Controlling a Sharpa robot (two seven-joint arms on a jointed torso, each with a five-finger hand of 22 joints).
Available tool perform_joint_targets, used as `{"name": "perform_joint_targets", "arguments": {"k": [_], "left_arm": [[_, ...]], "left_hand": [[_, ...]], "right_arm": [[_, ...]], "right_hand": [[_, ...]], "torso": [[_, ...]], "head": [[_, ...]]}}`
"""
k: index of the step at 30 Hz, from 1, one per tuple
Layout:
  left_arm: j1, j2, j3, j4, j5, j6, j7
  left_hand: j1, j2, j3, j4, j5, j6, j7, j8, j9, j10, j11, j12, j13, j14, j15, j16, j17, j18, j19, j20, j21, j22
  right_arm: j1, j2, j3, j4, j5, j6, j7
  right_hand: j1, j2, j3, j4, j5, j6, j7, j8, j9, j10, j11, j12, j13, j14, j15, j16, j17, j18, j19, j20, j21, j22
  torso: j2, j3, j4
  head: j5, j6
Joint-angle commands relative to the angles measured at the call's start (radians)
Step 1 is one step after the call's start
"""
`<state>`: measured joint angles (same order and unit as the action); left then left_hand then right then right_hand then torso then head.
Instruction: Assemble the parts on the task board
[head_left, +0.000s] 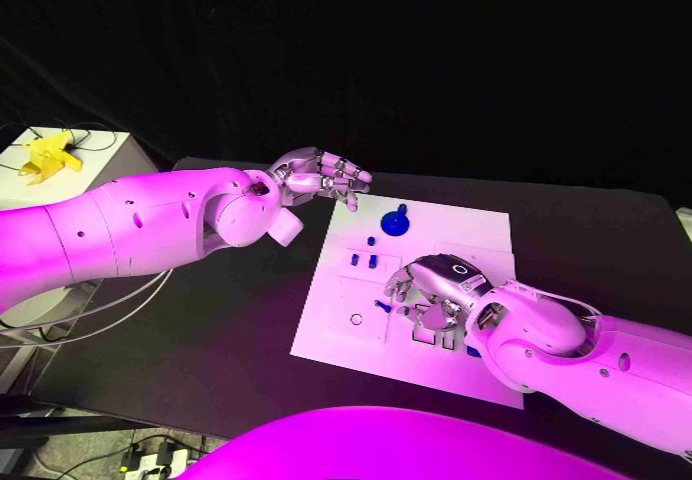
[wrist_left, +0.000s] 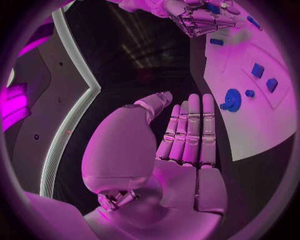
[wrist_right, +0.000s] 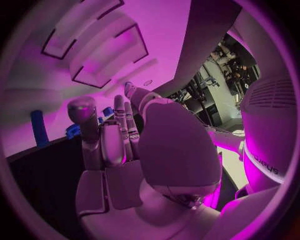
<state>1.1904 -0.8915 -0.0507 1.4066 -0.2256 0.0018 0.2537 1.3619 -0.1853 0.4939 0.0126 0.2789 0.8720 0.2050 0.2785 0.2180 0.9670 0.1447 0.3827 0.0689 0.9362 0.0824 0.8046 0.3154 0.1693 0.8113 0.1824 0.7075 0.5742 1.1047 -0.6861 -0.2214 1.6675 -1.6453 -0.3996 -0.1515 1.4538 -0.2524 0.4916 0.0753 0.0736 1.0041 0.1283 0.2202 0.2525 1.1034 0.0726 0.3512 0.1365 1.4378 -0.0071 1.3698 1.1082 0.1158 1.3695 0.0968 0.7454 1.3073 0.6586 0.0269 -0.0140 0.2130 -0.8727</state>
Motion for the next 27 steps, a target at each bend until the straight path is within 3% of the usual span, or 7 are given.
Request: {"name": "perform_joint_targets", "arguments": {"k": [1,8,21,27], "left_arm": [[0.0,0.002,0.0,0.002,0.0,0.01,0.002],[0.0,0.003,0.0,0.001,0.0,0.011,0.001],[0.0,0.002,0.0,0.002,0.0,0.01,-0.001],[0.0,0.001,0.0,0.002,0.0,0.01,-0.001]], "left_hand": [[-0.003,0.009,0.002,0.006,0.001,-0.001,0.007,-0.004,-0.001,-0.002,0.005,-0.006,0.001,0.003,0.005,-0.007,0.001,0.011,-0.002,0.003,-0.005,0.0],[-0.002,0.009,0.002,0.006,0.001,-0.002,0.007,-0.004,-0.001,-0.002,0.006,-0.007,0.001,0.003,0.005,-0.007,0.001,0.011,-0.002,0.003,-0.006,0.0],[-0.002,0.009,0.002,0.006,0.001,-0.002,0.007,-0.004,-0.001,-0.002,0.006,-0.007,0.001,0.003,0.005,-0.007,0.001,0.011,-0.002,0.003,-0.006,0.0],[-0.002,0.009,0.002,0.006,0.001,-0.002,0.007,-0.004,-0.001,-0.002,0.006,-0.007,0.001,0.003,0.005,-0.007,0.001,0.011,-0.002,0.003,-0.006,0.0]], "right_arm": [[0.0,0.008,0.0,-0.009,-0.037,0.023,0.051],[0.0,0.026,0.0,-0.032,-0.05,0.043,0.078],[0.0,0.043,-0.001,-0.041,-0.072,0.125,0.088],[0.0,0.047,-0.002,-0.041,-0.085,0.129,0.081]], "right_hand": [[0.017,0.001,0.016,-0.006,-0.006,0.013,0.0,0.003,-0.001,-0.002,-0.006,-0.008,-0.005,-0.009,-0.004,-0.011,-0.013,0.002,0.002,-0.005,0.02,0.108],[0.034,0.008,0.059,-0.037,-0.018,0.029,0.001,0.007,-0.002,-0.016,0.0,-0.03,-0.025,-0.032,-0.001,-0.043,-0.061,-0.004,0.007,-0.006,0.064,0.116],[0.009,-0.001,0.071,-0.051,-0.021,0.043,0.001,0.013,-0.002,-0.044,0.013,-0.055,-0.047,-0.066,0.014,-0.077,-0.116,0.001,-0.023,0.003,0.022,0.105],[0.007,0.0,0.072,-0.051,-0.021,0.045,0.0,0.014,-0.001,-0.043,0.013,-0.054,-0.047,-0.068,0.015,-0.078,-0.118,0.001,-0.025,0.003,0.021,0.105]], "torso": [[0.001,-0.0002,0.0008],[0.001,-0.0009,0.0019],[0.0,-0.0016,0.0017],[0.0,-0.0014,0.0011]], "head": [[-0.001,0.0],[0.0,0.0],[0.003,0.0],[0.005,0.0]]}}
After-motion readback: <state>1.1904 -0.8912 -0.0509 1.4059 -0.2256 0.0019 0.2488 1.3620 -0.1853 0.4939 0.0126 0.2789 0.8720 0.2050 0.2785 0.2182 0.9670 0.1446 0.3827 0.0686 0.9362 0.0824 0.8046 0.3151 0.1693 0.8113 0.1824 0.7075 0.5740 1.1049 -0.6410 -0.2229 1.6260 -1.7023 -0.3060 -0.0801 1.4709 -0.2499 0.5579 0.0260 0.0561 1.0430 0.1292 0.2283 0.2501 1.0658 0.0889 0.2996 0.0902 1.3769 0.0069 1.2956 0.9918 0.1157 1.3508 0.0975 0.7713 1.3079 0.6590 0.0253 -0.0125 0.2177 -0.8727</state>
